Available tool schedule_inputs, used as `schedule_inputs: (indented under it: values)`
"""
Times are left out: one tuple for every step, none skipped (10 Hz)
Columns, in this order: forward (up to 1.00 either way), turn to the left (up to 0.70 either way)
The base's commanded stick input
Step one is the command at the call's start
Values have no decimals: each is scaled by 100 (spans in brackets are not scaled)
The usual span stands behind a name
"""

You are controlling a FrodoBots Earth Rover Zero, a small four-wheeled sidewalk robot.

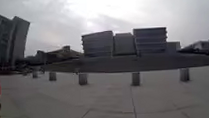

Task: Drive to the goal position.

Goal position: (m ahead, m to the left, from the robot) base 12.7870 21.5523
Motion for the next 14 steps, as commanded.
schedule_inputs:
  values:
    - [70, 0]
    - [70, 0]
    - [70, 0]
    - [70, 0]
    - [70, 0]
    - [70, 0]
    - [70, 0]
    - [70, 0]
    - [70, 0]
    - [70, 0]
    - [70, 0]
    - [70, 0]
    - [70, 0]
    - [70, 0]
